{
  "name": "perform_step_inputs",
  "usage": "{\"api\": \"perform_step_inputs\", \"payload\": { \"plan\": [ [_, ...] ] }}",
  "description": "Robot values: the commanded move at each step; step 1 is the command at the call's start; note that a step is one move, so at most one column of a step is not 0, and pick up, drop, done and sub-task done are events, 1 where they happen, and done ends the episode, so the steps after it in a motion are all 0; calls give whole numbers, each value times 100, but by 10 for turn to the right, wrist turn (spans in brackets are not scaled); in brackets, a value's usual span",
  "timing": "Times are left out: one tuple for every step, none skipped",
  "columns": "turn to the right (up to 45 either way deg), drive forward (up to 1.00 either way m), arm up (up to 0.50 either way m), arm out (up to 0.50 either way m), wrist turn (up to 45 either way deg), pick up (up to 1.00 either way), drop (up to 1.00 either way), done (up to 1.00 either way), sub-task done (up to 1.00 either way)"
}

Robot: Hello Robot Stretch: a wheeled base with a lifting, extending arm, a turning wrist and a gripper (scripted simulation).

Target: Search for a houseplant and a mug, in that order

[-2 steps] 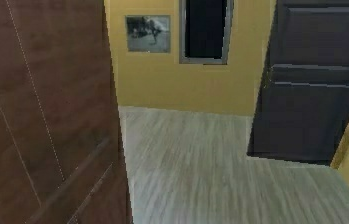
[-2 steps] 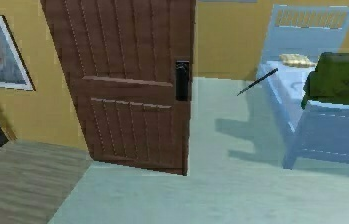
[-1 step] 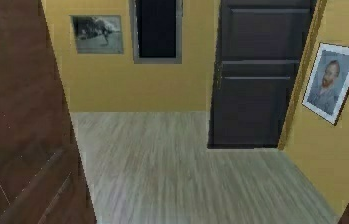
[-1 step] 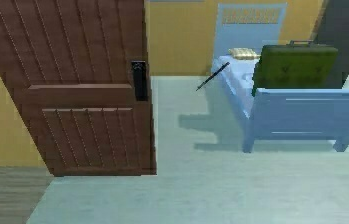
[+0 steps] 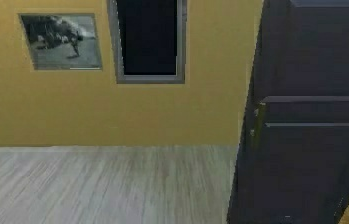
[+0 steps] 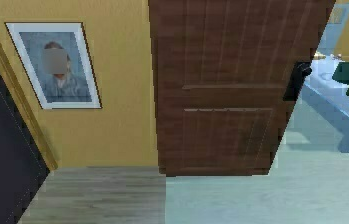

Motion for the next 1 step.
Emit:
{"api": "perform_step_inputs", "payload": {
  "plan": [
    [30,0,0,0,0,0,0,0,0]
  ]
}}
